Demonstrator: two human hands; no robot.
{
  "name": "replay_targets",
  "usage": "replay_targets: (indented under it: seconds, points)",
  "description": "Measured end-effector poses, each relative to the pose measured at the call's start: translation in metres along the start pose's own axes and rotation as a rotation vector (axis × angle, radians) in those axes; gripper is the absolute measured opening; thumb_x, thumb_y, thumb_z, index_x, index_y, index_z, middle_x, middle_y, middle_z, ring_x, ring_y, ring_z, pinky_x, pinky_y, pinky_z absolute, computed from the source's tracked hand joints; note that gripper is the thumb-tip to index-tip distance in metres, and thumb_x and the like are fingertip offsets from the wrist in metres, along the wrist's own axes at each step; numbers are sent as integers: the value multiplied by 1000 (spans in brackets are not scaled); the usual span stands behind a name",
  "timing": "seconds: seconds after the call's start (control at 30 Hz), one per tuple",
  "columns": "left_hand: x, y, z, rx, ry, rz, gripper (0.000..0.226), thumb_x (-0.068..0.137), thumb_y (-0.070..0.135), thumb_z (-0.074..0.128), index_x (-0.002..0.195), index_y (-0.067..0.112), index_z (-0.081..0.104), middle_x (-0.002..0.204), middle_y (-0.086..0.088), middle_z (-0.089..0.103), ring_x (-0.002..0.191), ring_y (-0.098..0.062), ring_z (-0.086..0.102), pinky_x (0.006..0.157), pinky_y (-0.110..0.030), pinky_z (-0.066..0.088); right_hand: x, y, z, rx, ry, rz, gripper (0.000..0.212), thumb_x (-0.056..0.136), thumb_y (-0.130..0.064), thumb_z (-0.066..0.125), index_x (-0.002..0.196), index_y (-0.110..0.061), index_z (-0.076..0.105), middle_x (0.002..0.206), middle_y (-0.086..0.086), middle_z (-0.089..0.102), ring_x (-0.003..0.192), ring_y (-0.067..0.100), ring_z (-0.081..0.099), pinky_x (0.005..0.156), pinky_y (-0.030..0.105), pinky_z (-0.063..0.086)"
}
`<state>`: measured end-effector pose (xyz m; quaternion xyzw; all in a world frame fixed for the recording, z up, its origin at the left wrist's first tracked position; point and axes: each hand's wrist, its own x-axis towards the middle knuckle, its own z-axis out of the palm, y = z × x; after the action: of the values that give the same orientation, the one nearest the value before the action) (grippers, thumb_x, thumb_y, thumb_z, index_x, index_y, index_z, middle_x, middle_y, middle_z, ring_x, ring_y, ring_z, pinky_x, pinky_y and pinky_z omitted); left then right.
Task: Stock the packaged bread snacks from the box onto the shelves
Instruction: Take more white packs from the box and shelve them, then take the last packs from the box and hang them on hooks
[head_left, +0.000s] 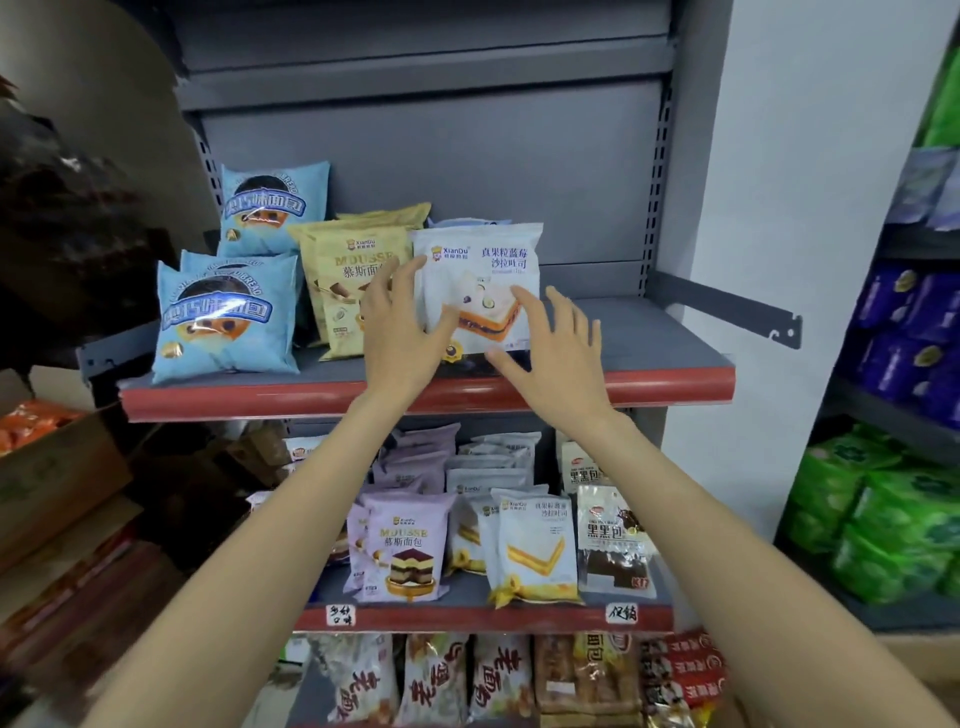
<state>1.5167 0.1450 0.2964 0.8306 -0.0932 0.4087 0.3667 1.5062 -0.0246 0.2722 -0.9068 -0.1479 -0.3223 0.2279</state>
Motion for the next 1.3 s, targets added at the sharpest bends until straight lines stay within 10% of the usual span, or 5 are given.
replay_targets:
  seconds: [0.3, 0.47, 0.6, 0.83, 1.3]
  points:
    - [-108, 91, 2, -514, -162, 32, 10, 92, 20, 52, 92, 25, 61, 70, 8, 69, 69, -10, 65, 68, -23, 51, -132, 57, -89, 36, 75, -188, 29, 93, -29, 48, 114, -15, 62, 87, -5, 68, 80, 17, 63, 66, 32, 50]
    - [-206, 137, 53, -446, -928, 6, 10, 92, 26, 59, 101, 27, 65, 88, 8, 70, 79, -2, 64, 68, -9, 45, -257, 139, -144, -139, -587, 29, 26, 93, -34, 48, 118, -28, 56, 82, -13, 66, 77, 13, 65, 66, 35, 52]
    - [-283, 170, 93, -430, -1084, -7, 12, 91, 28, 60, 101, 34, 64, 91, 18, 67, 82, 8, 60, 69, -6, 42, -337, 203, -172, -142, -996, 216, 32, 91, -35, 51, 123, -32, 52, 94, -20, 65, 90, 7, 62, 80, 30, 51]
    - [-401, 223, 184, -104, -1227, 207, 20, 88, 29, 59, 108, 32, 62, 106, 17, 65, 100, -3, 58, 84, -27, 48, -464, 306, -200, -197, -1081, 442, 33, 94, -28, 51, 127, -29, 53, 112, -3, 65, 100, 19, 61, 70, 30, 46]
    - [-516, 164, 299, 402, -1536, -101, 66, 85, 35, 67, 141, 17, 36, 135, -13, 48, 124, -31, 44, 98, -40, 39, -521, 389, -104, -280, -1384, 306, 68, 88, -61, 47, 138, -16, 41, 133, 10, 51, 121, 29, 50, 98, 41, 39]
